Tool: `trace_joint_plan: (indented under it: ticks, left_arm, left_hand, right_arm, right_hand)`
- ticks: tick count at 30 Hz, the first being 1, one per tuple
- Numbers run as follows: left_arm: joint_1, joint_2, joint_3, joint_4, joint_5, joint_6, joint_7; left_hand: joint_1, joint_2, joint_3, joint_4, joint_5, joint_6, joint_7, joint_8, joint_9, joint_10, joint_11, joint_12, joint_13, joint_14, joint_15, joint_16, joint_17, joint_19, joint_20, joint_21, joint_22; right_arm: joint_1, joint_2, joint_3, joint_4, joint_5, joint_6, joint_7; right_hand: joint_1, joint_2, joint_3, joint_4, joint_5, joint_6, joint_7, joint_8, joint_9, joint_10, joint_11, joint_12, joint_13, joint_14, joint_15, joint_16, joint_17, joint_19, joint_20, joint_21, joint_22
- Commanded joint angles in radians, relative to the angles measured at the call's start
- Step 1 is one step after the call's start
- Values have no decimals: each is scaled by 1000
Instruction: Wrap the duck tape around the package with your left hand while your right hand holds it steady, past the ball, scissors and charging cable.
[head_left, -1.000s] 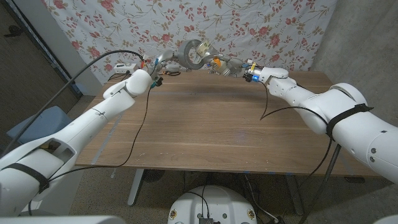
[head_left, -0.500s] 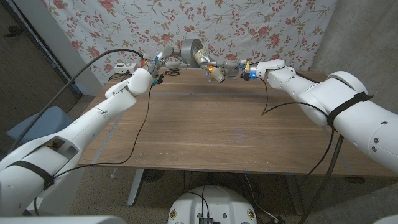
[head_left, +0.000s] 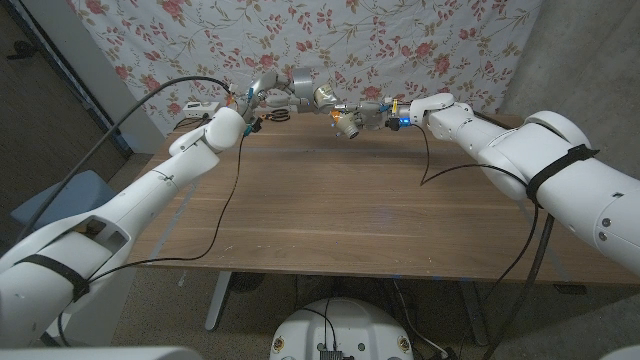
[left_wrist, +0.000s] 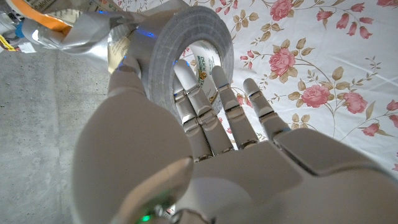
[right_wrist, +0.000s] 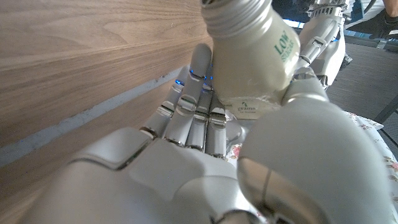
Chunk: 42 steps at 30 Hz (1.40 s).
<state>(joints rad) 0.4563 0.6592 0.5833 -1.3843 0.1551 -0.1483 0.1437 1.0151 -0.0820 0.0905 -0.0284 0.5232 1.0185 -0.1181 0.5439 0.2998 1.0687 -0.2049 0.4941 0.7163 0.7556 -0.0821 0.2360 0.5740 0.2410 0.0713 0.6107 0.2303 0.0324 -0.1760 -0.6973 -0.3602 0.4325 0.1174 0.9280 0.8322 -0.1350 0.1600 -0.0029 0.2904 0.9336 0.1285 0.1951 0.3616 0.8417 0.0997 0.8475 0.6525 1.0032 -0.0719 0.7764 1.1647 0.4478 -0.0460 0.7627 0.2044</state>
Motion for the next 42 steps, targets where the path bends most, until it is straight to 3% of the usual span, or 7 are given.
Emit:
trace_joint_plan:
  ticks: [1,12,13,14,16,21,42]
  left_arm:
    - [16,15,-10,-29,-3,2,2]
    - [50,39,-24,-98,13,42,12]
    - [55,40,-27,-105,14,47,16]
    - [58,42,-28,-110,14,50,15]
    - [64,44,-31,-121,15,61,17]
    - [66,43,-29,-133,20,79,13]
    - [84,65,-28,-190,27,138,-19]
  left_hand:
    - [220,223,2,11,9,11,-17,6,6,-7,0,-7,2,3,-154,-2,5,2,-6,6,3]
    - [226,227,1,14,12,4,-10,6,10,-5,-1,-6,5,6,-154,-4,8,0,-4,9,3]
    - [227,228,1,14,12,4,-11,6,11,-6,-1,-7,4,6,-154,-4,9,0,-2,10,3]
    - [228,228,0,15,12,4,-8,6,10,-5,-1,-7,5,7,-154,-4,9,0,-1,10,3]
    - [229,229,0,16,12,5,-8,6,8,-2,-1,-6,6,7,-154,-5,10,-1,-1,11,3]
    - [233,230,-2,17,12,2,-2,4,7,0,0,-6,5,9,-154,-7,12,-2,-1,13,2]
    - [247,231,-7,23,7,-1,12,-2,-1,8,0,-9,-1,14,-154,-13,15,-5,3,22,2]
  right_arm:
    - [-8,-1,25,9,27,16,-13]
    - [-12,-44,13,-27,0,72,77]
    - [-44,-87,4,-135,-13,48,71]
    - [-117,-177,-5,-387,-43,-68,-27]
    - [-175,-278,-39,-690,-124,-262,-185]
    - [-190,-320,-82,-850,-197,-369,-302]
    - [-348,-413,-50,-1171,-320,-402,-664]
  right_hand:
    - [289,292,0,2,7,132,-120,2,2,177,-166,2,4,-85,-134,-3,4,-4,-76,12,2]
    - [292,294,-4,6,12,135,-119,1,0,174,-163,2,9,-86,-134,-11,4,-9,-74,16,0]
    - [293,294,-5,7,13,135,-119,1,-1,175,-161,1,7,-85,-134,-11,5,-10,-74,17,0]
    - [293,293,-6,7,13,133,-118,-1,-2,176,-162,0,5,-87,-134,-12,5,-11,-73,17,0]
    - [294,295,-6,8,14,133,-123,-2,-4,170,-165,-6,1,-94,-135,-18,4,-17,-69,17,-1]
    - [295,294,-10,12,16,132,-125,-4,-10,170,-157,-18,-17,-100,-131,-31,-5,-25,-64,18,-2]
    - [297,297,-17,22,19,132,-139,-6,-25,158,-166,-32,-29,-112,-129,-58,-18,-39,-45,23,-6]
